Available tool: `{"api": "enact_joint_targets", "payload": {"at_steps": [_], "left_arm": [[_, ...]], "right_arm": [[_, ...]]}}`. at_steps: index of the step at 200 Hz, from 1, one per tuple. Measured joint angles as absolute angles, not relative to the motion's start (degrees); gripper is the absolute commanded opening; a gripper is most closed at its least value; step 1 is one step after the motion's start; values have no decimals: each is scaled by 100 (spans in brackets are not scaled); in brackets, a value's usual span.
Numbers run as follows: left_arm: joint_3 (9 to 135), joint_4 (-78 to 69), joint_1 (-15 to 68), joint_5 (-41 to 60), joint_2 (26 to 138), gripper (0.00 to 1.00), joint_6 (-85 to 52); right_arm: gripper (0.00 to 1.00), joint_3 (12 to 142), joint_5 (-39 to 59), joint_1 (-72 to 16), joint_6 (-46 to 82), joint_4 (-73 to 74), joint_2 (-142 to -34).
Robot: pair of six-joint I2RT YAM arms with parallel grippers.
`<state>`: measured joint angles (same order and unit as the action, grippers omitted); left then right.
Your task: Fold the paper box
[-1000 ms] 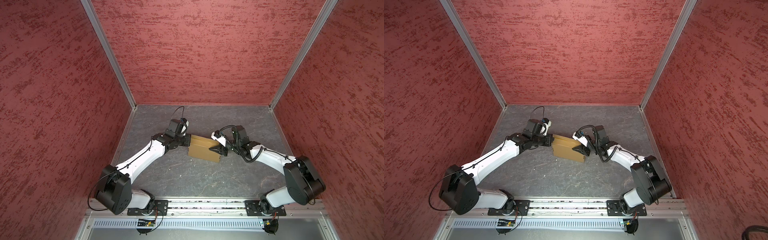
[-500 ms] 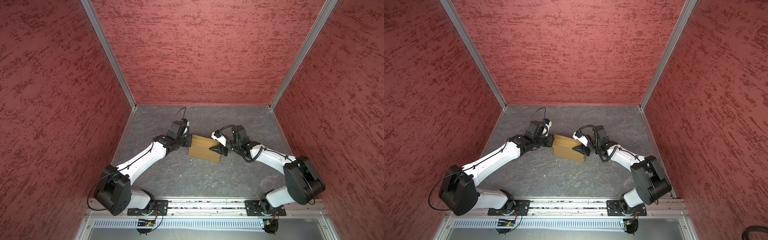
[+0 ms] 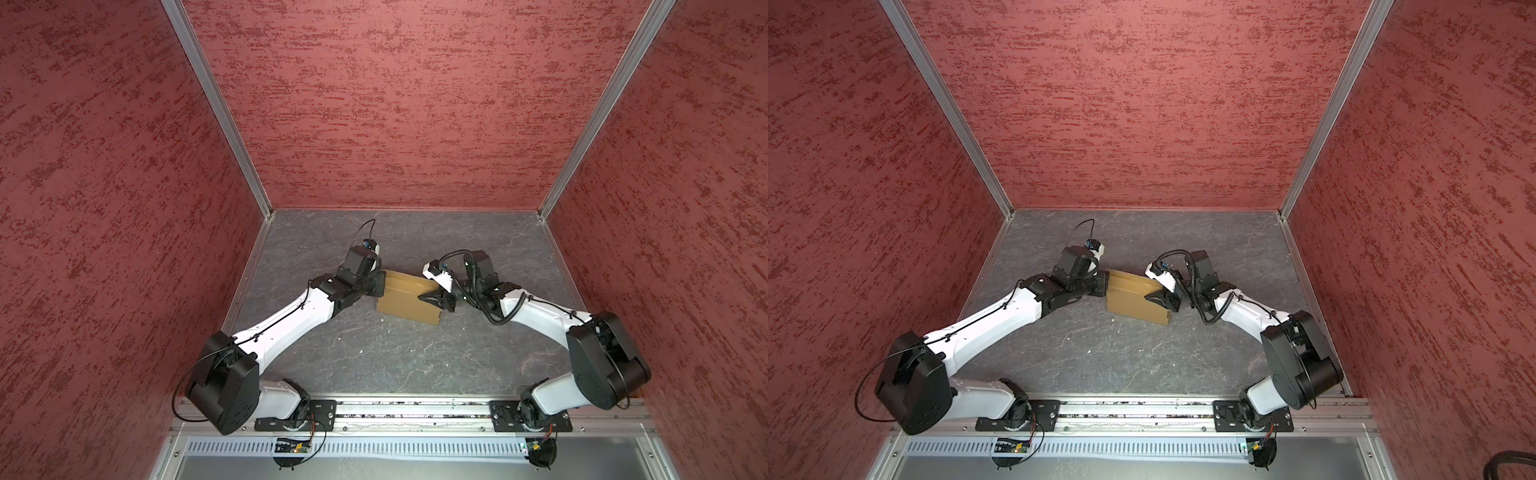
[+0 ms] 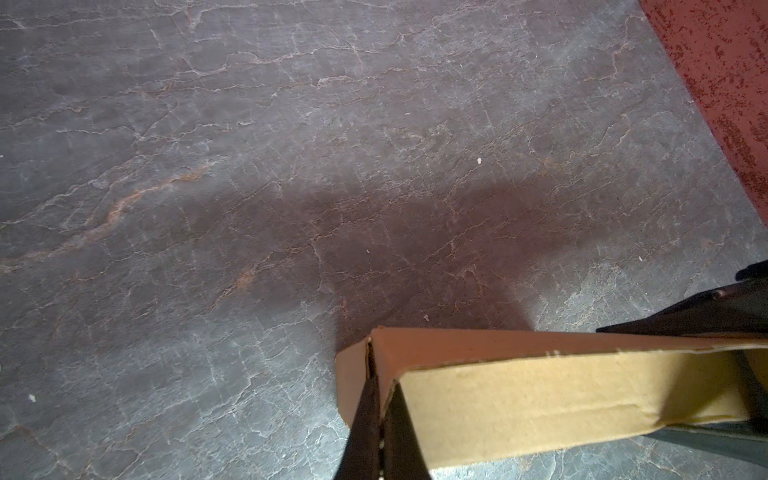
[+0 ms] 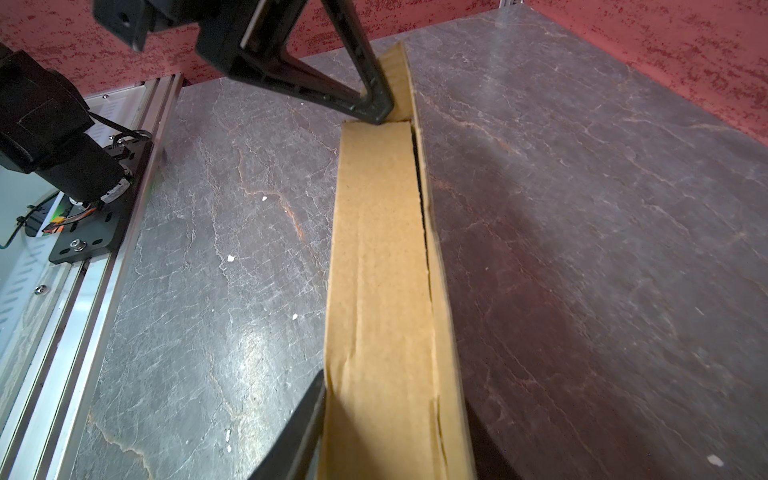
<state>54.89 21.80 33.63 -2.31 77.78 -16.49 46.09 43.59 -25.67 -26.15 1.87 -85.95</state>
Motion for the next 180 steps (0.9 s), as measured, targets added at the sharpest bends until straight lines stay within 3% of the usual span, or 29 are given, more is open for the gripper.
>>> {"api": "enact_joint_targets", "payload": {"at_steps": [109, 152, 180], "left_arm": [[4960, 1505, 3452, -421, 7531, 0, -1887], [4825, 1275, 3503, -548, 7498, 0, -1986], [4775, 1234, 3514, -615, 7456, 0, -1994]], "right_arm": [[28, 4609, 4342, -2567, -2571, 202, -8595], [37, 4609, 4324, -2567, -2530, 211, -8595], [50, 4609, 4303, -2567, -2482, 231, -8595]]}}
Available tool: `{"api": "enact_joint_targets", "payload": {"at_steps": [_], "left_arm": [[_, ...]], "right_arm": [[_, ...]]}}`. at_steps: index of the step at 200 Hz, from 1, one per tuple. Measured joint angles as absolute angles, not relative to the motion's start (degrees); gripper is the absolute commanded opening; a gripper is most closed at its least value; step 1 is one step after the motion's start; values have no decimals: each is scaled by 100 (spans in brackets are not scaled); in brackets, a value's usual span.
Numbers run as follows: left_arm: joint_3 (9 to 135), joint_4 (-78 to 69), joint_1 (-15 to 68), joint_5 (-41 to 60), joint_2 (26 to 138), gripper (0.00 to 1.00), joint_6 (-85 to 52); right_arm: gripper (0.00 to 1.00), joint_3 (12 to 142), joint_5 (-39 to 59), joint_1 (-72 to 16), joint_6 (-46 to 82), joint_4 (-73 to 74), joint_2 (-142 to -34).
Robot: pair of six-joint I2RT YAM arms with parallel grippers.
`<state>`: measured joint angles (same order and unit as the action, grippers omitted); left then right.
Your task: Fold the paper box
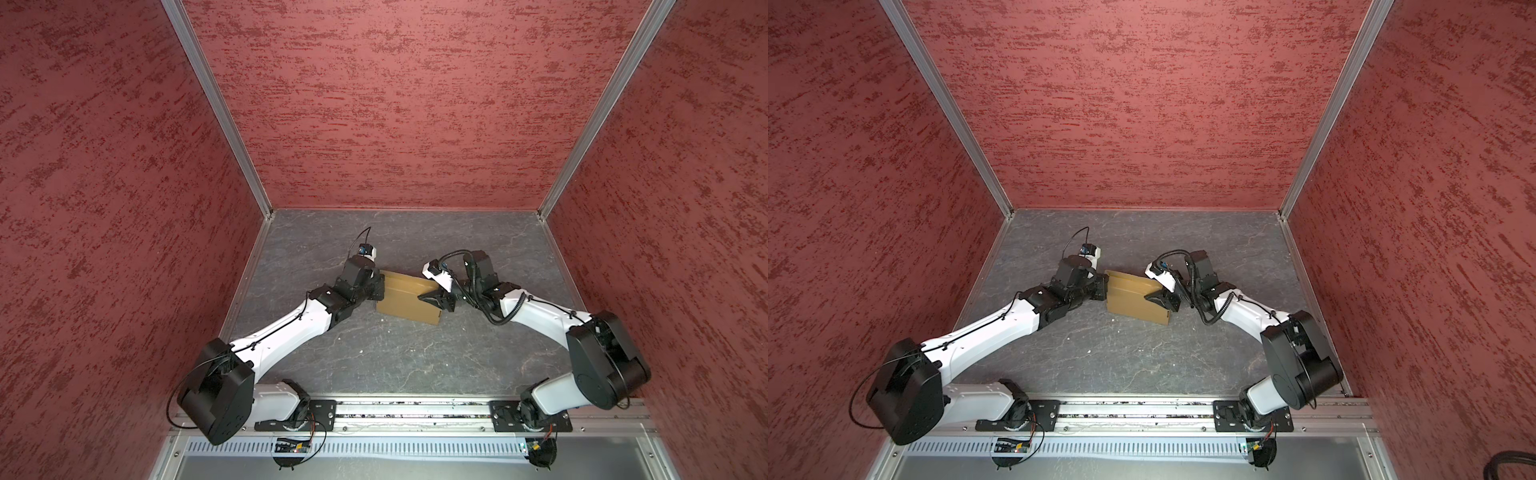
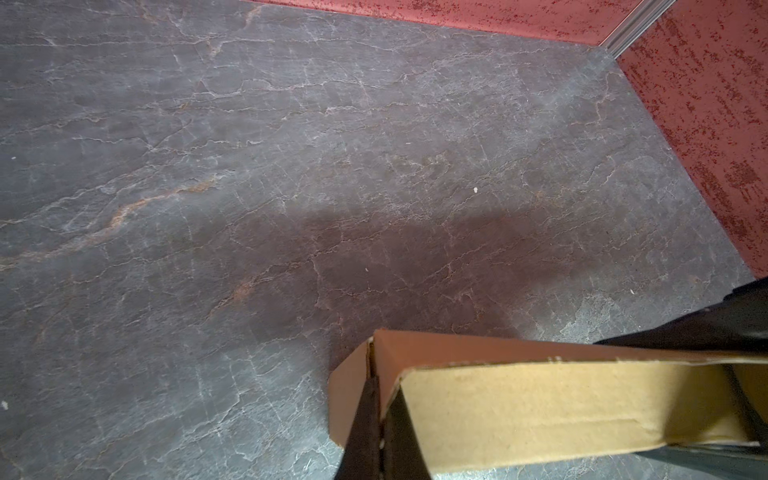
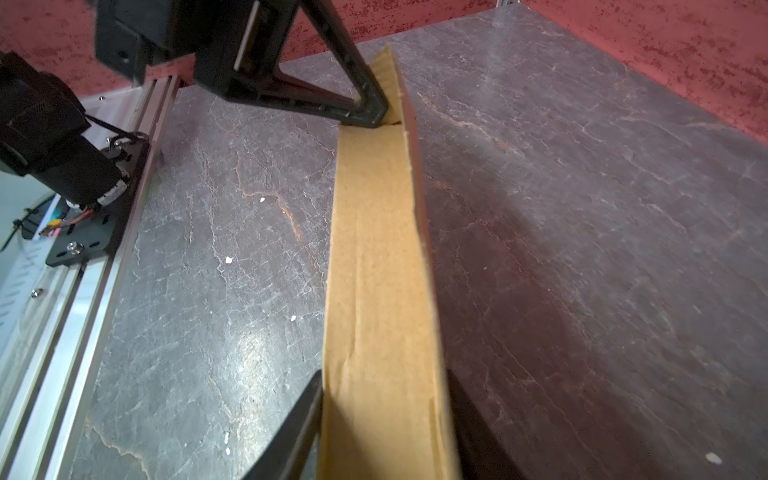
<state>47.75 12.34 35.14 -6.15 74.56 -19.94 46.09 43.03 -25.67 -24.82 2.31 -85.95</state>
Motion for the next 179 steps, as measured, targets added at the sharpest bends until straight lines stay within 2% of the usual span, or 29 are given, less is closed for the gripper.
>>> {"api": "enact_joint_targets", "payload": {"at_steps": [39, 179], "left_arm": [[4709, 1194, 3533, -657, 7411, 0, -1994], [4606, 1046, 3548, -810, 7384, 0, -2018]], "right_arm": [[61, 4595, 4200, -2567, -2375, 283, -8593], [75, 4405, 4021, -2567, -2182, 379, -8202]]}}
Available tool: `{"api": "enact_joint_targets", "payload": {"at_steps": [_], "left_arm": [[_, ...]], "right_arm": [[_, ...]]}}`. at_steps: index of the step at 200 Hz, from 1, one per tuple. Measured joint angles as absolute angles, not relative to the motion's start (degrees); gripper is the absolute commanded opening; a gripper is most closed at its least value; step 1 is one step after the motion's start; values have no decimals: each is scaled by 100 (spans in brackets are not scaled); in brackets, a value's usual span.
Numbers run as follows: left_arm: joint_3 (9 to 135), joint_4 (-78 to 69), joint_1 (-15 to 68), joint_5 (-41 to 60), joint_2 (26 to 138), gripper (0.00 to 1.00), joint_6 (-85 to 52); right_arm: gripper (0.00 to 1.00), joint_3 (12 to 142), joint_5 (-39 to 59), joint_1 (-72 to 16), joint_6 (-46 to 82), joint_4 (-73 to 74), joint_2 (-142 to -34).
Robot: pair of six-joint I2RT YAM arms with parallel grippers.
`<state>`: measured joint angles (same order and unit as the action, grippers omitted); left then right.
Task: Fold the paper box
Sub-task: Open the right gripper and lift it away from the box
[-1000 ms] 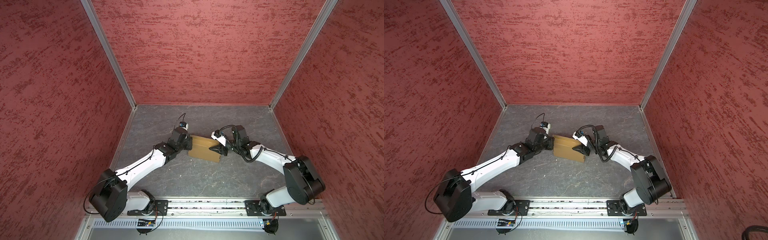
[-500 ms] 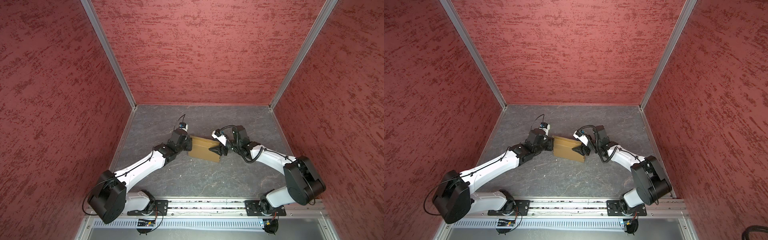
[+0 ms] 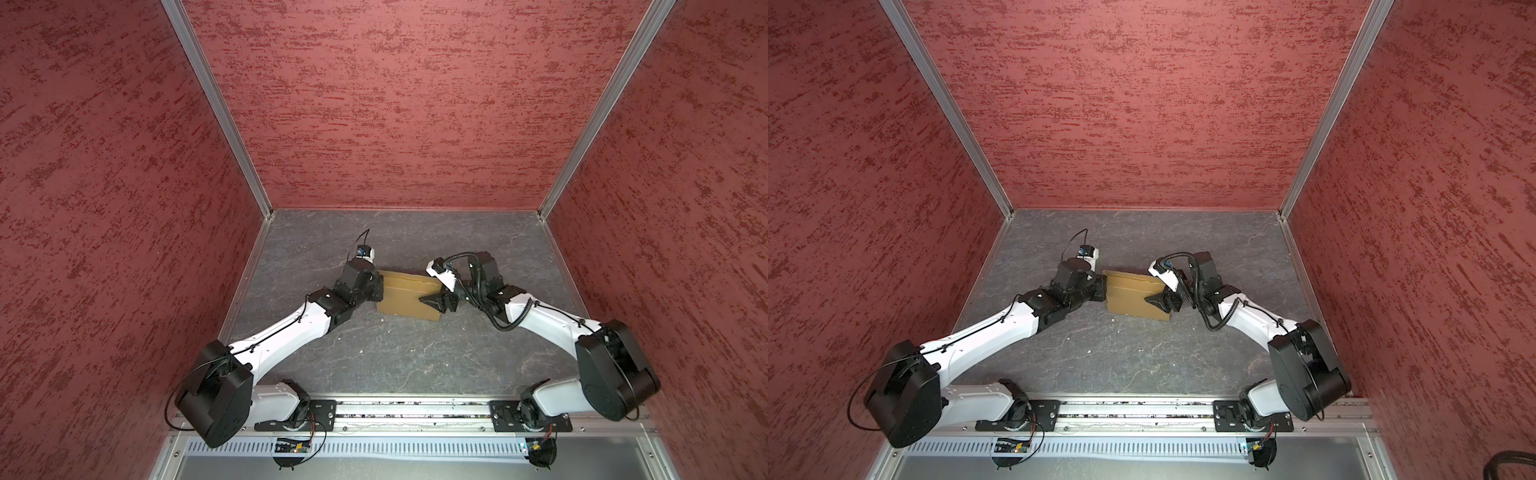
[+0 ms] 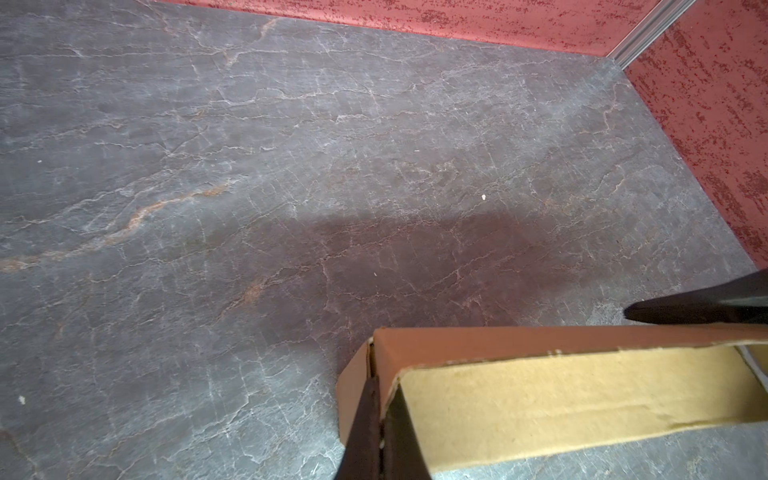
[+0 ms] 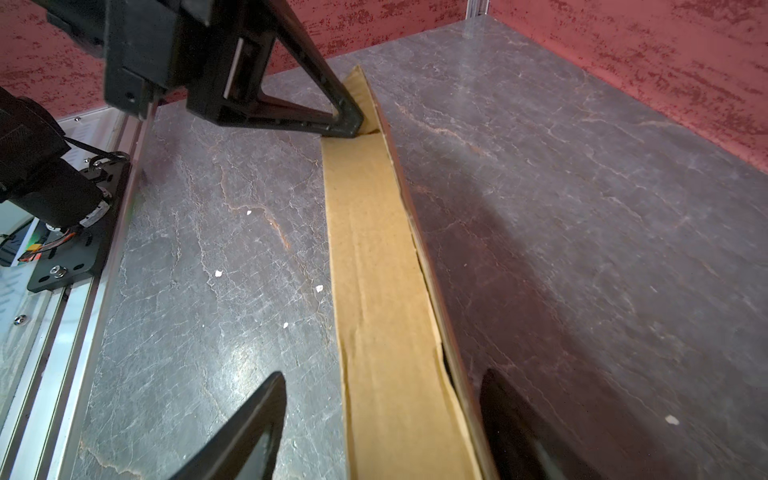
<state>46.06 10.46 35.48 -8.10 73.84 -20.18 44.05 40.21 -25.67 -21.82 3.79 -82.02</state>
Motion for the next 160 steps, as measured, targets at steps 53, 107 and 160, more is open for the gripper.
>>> {"api": "enact_joint_targets", "payload": {"at_steps": [53, 107, 160], "left_arm": [[4595, 1041, 3548, -829, 7376, 0, -2018], [4595, 1041, 3607, -915, 7376, 0, -2018], [4595, 1044, 3677, -961, 7376, 0, -2018]], "right_arm": [[76, 4405, 4018, -2536, -2141, 379, -8025], [77, 4379, 4025, -2471, -2075, 454, -7782], [77, 4136, 4136, -2250, -1734, 770, -7435]]}}
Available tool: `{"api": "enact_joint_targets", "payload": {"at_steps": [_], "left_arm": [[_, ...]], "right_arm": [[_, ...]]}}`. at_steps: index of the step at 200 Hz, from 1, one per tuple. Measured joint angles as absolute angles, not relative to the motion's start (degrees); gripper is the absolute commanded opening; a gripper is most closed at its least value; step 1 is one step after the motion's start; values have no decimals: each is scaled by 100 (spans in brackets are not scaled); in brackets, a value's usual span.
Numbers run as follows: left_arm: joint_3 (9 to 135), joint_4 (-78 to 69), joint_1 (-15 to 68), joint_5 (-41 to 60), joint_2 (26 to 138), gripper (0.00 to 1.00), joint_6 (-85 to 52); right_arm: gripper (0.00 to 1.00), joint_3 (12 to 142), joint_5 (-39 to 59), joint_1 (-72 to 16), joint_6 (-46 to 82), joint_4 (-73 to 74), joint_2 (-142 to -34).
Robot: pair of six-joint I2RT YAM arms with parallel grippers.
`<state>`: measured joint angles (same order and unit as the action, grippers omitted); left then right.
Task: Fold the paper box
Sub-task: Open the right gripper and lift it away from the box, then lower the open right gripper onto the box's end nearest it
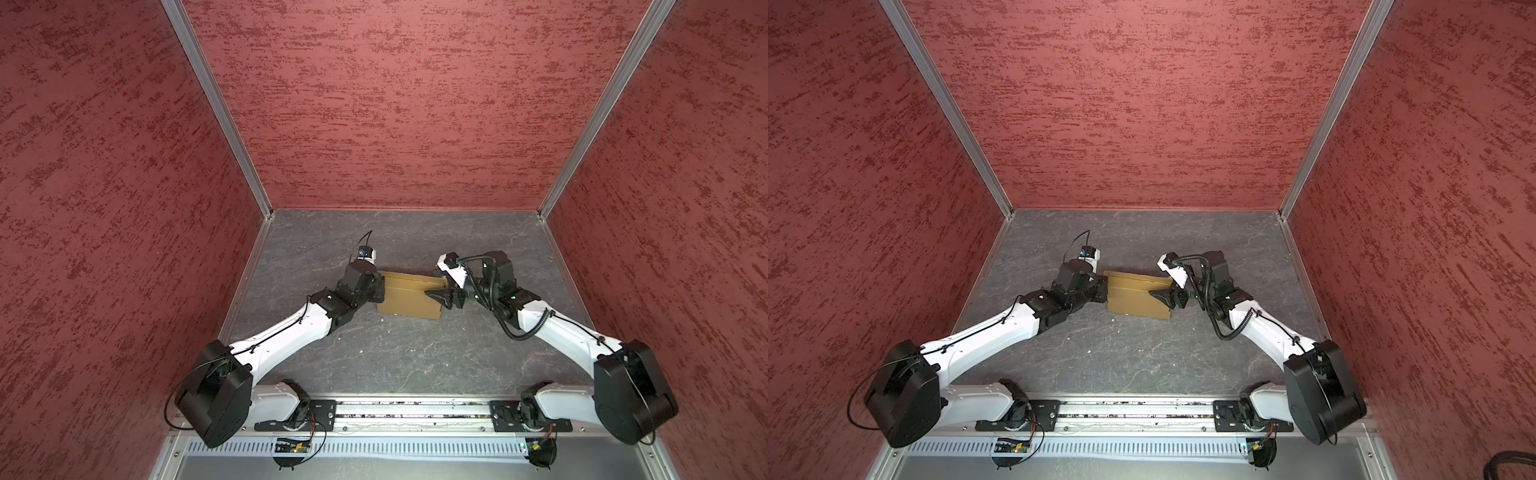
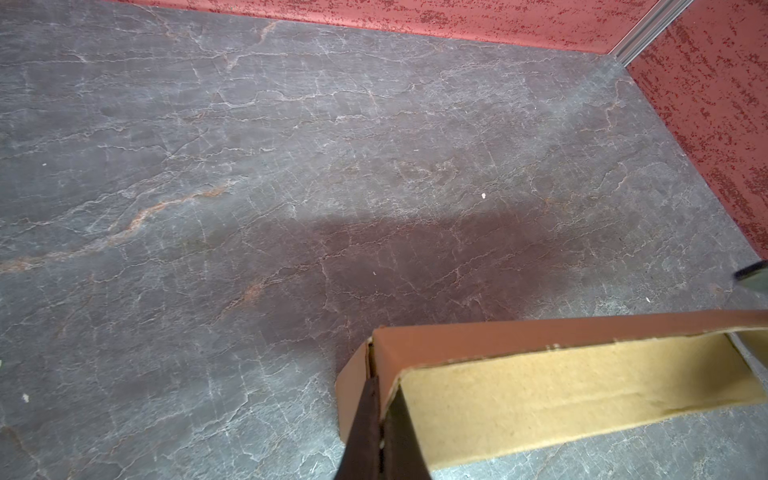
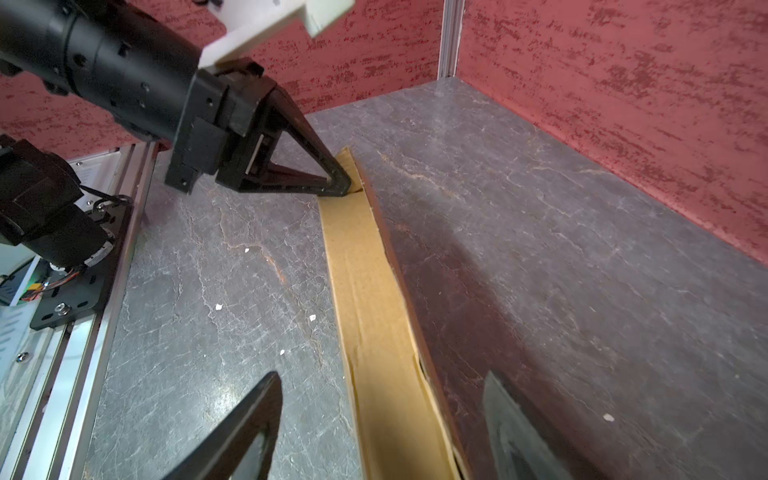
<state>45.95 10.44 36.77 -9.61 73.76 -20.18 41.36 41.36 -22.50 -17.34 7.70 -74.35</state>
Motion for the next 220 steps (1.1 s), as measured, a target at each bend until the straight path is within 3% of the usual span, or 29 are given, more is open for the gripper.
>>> {"api": "enact_joint_targets", "payload": {"at_steps": [72, 151, 220], "left_arm": [[4593, 1048, 3728, -1059, 7376, 0, -2016], [4584, 1057, 3793, -1160, 7371, 0, -2016], [4574, 1046, 3861, -1280, 7369, 0, -2018]], "right_arm": [[77, 4123, 3723, -1988, -1039, 943, -6252], [48, 4530, 1811, -1959, 248, -886, -5769], [41, 4550, 1173, -1951, 904, -2180, -5940]]}}
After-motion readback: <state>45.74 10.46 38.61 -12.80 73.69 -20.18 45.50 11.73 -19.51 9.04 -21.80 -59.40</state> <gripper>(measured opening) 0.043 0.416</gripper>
